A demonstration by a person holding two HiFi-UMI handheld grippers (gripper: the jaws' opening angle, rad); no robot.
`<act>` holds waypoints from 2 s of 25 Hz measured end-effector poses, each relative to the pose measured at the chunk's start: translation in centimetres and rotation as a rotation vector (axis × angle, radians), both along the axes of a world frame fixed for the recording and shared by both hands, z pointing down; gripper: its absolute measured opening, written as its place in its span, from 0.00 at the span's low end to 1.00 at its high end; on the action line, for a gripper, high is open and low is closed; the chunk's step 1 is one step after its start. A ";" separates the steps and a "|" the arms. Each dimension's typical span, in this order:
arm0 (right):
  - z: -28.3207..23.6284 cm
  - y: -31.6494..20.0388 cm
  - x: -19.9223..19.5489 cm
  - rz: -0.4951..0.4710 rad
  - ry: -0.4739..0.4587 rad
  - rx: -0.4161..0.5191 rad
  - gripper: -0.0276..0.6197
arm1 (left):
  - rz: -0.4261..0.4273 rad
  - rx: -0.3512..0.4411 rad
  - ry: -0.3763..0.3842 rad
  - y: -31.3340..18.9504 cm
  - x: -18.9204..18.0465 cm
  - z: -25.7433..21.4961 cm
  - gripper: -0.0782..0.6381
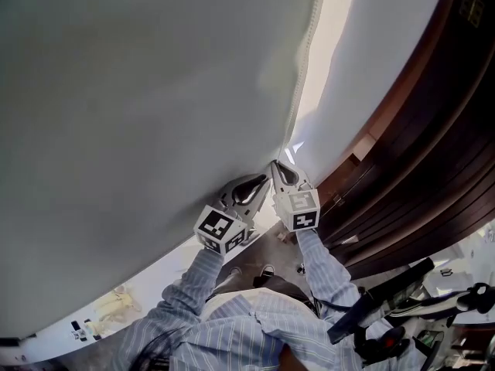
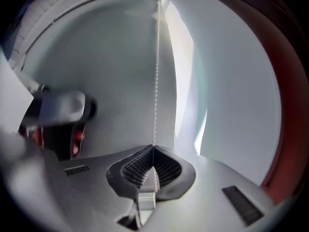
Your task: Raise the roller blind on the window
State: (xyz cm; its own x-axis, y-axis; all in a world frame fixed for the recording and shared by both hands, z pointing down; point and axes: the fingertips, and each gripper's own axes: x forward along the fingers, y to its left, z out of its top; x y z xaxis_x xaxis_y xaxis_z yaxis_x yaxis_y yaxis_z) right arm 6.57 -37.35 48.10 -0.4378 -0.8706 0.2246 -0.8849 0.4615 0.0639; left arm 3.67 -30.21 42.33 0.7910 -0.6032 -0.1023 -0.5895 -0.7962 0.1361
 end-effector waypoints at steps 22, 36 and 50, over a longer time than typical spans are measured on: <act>2.3 1.6 -2.5 -0.077 -0.027 -0.028 0.05 | 0.097 0.183 0.116 -7.1 1.7 -21.6 0.13; 14.9 5.3 -2.5 -0.067 0.033 -0.295 0.05 | 0.055 -0.010 0.189 -8.9 -0.3 -9.3 0.13; 7.9 6.9 -1.2 -0.102 -0.105 -0.222 0.11 | 0.020 -0.194 0.172 -8.5 -1.2 -0.4 0.13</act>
State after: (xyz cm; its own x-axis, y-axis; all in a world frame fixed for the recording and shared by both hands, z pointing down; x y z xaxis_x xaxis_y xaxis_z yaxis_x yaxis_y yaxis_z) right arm 5.32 -30.45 55.96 -0.5516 -0.7553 0.3540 -0.8296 0.5408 -0.1387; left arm 2.46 -38.71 41.95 0.7837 -0.6094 -0.1201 -0.5292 -0.7565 0.3843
